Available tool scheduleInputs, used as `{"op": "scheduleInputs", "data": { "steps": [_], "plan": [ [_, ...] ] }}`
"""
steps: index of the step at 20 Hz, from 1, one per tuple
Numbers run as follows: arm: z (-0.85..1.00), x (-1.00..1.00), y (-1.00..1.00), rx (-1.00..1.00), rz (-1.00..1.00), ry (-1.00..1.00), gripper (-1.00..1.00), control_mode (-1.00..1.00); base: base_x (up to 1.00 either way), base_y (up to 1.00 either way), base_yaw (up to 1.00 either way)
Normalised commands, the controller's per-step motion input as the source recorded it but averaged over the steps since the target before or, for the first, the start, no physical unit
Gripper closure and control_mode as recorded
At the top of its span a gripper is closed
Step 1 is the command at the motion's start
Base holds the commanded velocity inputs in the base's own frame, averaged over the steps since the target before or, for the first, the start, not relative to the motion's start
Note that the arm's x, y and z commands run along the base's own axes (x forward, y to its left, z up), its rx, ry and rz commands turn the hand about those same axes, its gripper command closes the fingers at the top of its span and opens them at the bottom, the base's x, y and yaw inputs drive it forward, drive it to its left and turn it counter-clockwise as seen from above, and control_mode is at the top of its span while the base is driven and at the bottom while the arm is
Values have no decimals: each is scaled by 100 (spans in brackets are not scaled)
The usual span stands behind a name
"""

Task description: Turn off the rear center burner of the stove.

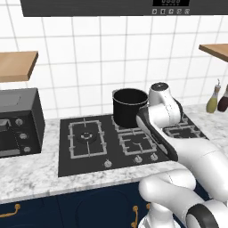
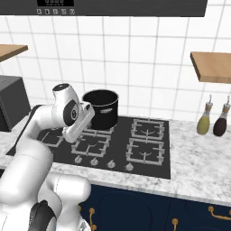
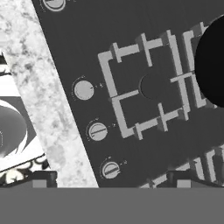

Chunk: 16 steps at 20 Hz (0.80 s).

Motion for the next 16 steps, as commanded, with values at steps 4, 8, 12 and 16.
{"op": "scheduleInputs", "data": {
  "steps": [4, 8, 12, 16],
  "plan": [
    [-1, -2, -1, 0, 19, 1, -100, -100, 0, 0, 0],
    [0, 6, 2, -9, 18, 21, -100, -100, 0, 0, 0],
    [-3, 8, 0, -14, 36, 20, -100, -100, 0, 0, 0],
    [-14, 0, 0, -13, 46, 12, -100, -100, 0, 0, 0]
  ]
}}
